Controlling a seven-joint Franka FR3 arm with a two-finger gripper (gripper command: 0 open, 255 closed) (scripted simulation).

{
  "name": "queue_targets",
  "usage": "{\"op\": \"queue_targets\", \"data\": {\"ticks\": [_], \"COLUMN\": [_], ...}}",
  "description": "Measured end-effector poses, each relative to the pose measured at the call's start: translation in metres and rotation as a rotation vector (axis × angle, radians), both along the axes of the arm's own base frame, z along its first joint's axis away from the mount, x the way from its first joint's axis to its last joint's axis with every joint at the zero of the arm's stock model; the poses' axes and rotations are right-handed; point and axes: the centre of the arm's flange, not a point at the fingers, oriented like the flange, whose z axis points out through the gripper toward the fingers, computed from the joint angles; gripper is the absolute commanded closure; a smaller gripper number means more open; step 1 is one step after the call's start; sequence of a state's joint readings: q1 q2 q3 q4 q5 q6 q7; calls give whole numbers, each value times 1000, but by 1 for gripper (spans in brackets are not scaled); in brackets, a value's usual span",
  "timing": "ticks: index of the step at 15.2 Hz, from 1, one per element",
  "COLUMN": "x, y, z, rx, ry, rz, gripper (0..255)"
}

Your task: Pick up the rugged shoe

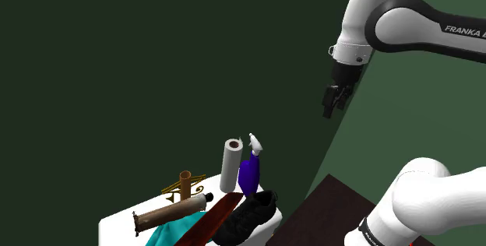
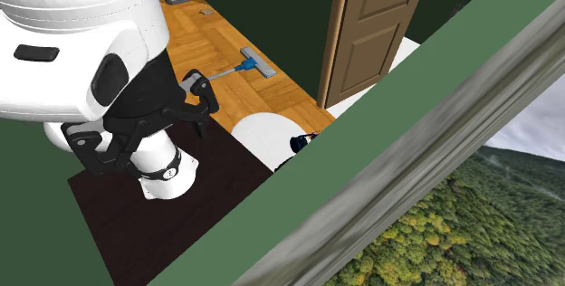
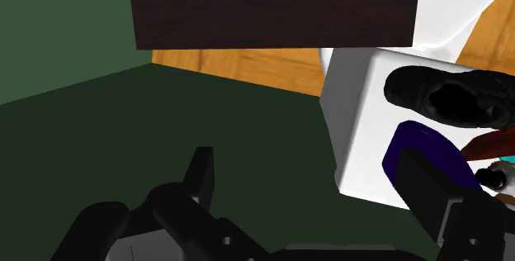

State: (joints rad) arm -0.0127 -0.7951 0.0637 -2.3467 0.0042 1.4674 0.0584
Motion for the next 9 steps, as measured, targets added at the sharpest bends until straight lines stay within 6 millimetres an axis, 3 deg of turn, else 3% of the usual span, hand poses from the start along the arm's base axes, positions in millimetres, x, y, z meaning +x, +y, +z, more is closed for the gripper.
{"op": "queue_targets", "data": {"ticks": [3, 9], "x": [-2, -7], "y": [14, 75], "z": [-9, -54], "rx": [-4, -19], "ry": [-12, -71], "rz": [-1, -12], "gripper": [0, 0]}}
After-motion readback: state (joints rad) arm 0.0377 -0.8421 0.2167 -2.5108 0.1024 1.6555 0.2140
